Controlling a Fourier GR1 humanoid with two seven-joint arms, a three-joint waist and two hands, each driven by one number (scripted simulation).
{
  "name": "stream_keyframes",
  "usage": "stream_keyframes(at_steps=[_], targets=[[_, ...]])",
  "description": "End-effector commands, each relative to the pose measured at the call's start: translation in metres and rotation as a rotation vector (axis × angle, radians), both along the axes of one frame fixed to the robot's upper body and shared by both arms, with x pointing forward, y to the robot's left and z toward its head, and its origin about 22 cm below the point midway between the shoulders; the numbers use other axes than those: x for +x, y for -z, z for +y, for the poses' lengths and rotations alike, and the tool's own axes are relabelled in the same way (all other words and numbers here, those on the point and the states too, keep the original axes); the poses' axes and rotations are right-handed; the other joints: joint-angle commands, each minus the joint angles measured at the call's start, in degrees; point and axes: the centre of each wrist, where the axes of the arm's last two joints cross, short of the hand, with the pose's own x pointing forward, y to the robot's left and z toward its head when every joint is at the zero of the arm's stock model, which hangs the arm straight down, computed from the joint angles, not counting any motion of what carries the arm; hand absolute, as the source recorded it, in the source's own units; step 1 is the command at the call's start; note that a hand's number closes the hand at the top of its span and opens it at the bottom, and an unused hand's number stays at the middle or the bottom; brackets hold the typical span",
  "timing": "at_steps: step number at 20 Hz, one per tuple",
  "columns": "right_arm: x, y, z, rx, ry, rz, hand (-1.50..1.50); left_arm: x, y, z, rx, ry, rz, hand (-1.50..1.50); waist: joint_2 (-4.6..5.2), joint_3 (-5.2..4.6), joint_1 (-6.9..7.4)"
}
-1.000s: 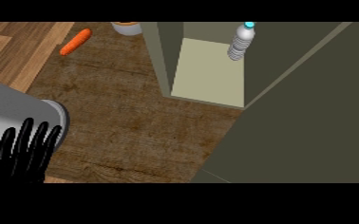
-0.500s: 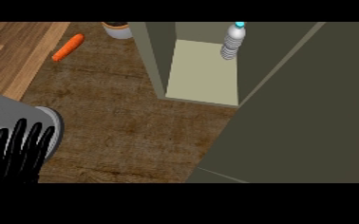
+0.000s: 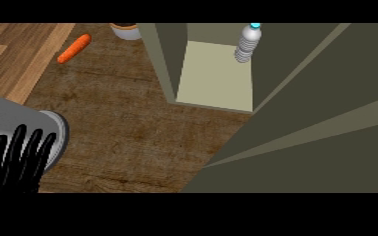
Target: Pick up the bottled water, place it into the cabinet and close the cabinet
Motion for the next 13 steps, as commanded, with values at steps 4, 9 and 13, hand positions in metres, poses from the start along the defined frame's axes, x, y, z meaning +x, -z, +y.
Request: stream_keyframes(at_steps=[4,9,13], targets=[[0.081,-0.014,0.034,0.031,0.189,0.084,1.5,0.001,0.005,0.001,-0.01,0.025,-0.005,-1.5,-0.28,0.22,0.92],[0.133,-0.03,0.067,0.019,0.228,0.116,1.5,0.008,0.001,0.006,-0.011,0.024,0.012,-1.5,-0.4,0.39,0.37],[0.167,-0.045,0.087,0.032,0.249,0.133,1.5,0.007,0.002,0.013,-0.01,0.008,0.013,-1.5,-0.73,0.42,-0.12]])
